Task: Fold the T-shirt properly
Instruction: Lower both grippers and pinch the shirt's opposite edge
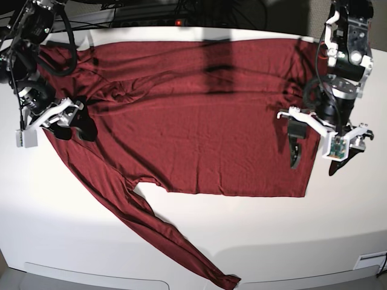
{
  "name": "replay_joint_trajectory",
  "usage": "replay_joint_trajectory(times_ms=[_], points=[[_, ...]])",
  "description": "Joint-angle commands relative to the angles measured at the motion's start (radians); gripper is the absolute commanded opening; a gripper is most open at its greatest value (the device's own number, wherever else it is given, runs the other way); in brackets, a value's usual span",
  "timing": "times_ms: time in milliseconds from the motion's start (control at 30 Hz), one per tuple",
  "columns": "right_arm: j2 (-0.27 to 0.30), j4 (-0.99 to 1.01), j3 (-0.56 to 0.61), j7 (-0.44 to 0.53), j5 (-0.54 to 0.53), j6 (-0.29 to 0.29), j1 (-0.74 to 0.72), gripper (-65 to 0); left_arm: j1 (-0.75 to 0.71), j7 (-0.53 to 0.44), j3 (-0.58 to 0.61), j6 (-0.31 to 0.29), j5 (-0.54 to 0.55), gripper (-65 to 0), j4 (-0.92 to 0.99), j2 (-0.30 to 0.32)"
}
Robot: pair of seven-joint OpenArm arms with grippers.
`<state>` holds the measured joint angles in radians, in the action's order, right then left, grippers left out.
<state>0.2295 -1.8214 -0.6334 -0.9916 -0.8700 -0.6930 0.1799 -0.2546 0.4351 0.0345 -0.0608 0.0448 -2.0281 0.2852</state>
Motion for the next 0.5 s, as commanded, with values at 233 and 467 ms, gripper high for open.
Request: replay_joint_trajectory(times_ms=[233, 467], points=[[0.014, -0.016, 0.074, -0.155, -0.024, -0.005, -0.209, -17.5, 0.240, -0.023, 0.000, -0.067, 0.035, -20.0, 0.184, 0.006], [0.014, 0.039, 0.298, -0.085, 0.200, -0.005, -0.376, -17.5, 0.474, 0.037, 0.000, -0.125, 0.106, -20.0, 0.562, 0.006]])
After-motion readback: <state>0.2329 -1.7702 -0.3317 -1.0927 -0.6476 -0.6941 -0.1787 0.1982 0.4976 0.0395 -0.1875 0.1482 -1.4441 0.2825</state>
